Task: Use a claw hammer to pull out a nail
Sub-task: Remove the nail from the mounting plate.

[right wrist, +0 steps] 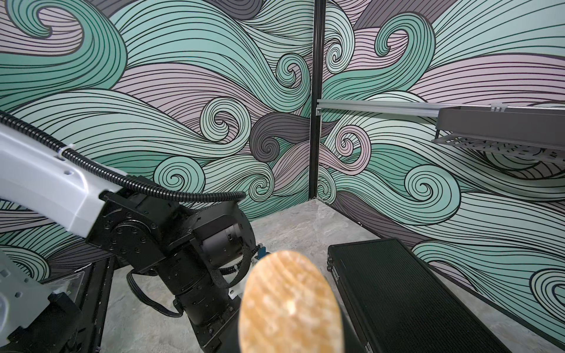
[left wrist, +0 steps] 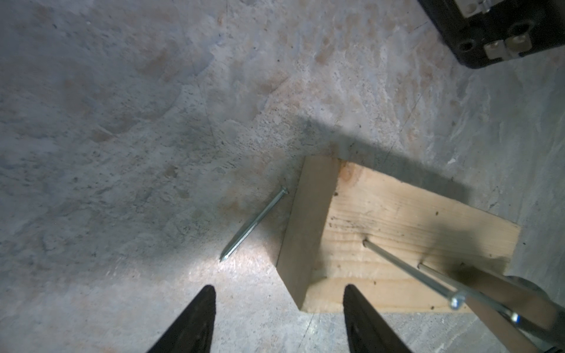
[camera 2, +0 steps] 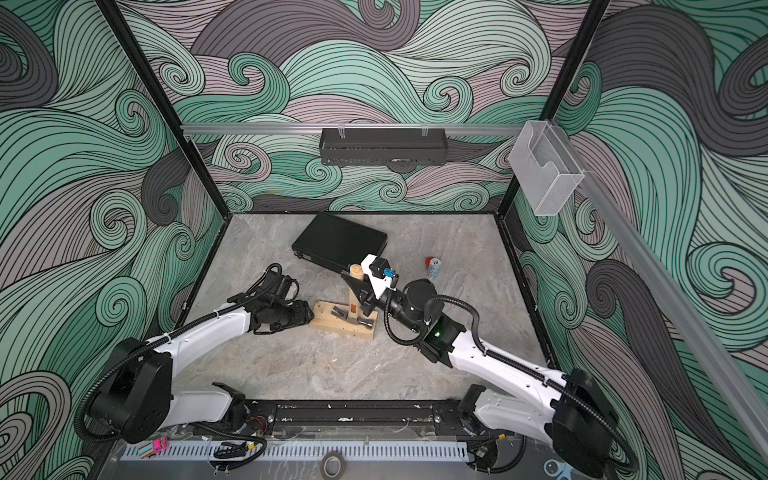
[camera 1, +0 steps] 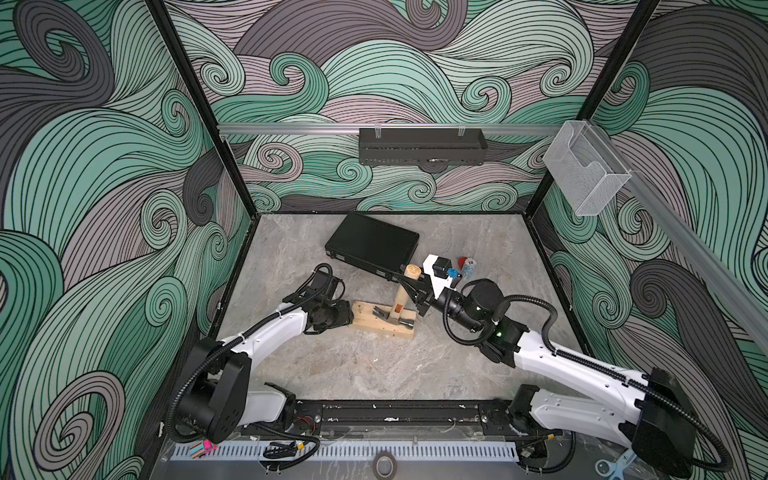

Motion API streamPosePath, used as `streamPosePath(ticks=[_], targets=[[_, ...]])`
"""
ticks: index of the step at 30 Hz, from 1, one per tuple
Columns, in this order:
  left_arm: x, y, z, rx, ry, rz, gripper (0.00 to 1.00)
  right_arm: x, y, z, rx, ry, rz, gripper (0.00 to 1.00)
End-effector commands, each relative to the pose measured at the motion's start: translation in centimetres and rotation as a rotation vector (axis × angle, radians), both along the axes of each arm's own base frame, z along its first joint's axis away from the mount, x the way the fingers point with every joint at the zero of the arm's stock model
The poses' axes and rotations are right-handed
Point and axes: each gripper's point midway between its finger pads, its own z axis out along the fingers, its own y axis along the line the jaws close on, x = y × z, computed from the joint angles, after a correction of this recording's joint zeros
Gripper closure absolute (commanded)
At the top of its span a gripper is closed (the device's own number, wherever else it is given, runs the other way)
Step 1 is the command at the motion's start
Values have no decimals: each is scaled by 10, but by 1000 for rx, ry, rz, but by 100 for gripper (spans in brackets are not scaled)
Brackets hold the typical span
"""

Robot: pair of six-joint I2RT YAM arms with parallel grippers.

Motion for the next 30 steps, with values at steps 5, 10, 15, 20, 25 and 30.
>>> streamPosePath(ticks=[5, 10, 15, 20, 25, 30], targets=[[-4, 2, -1, 10, 14, 9, 35, -4, 2, -23, 15, 117, 44, 100], [-5, 2, -3, 10, 24, 13, 36, -3, 1, -24, 26, 120, 41, 100], [-6, 2, -7, 10, 36, 16, 35, -3, 0, -25, 36, 123, 38, 100], [-8, 3, -11, 15, 51, 18, 35, -1, -2, -26, 37, 126, 32, 100], [-11, 3, -19, 21, 82, 20, 36, -2, -1, -26, 34, 129, 36, 100], [-13, 4, -24, 30, 99, 27, 36, -1, -1, -27, 32, 132, 32, 100]])
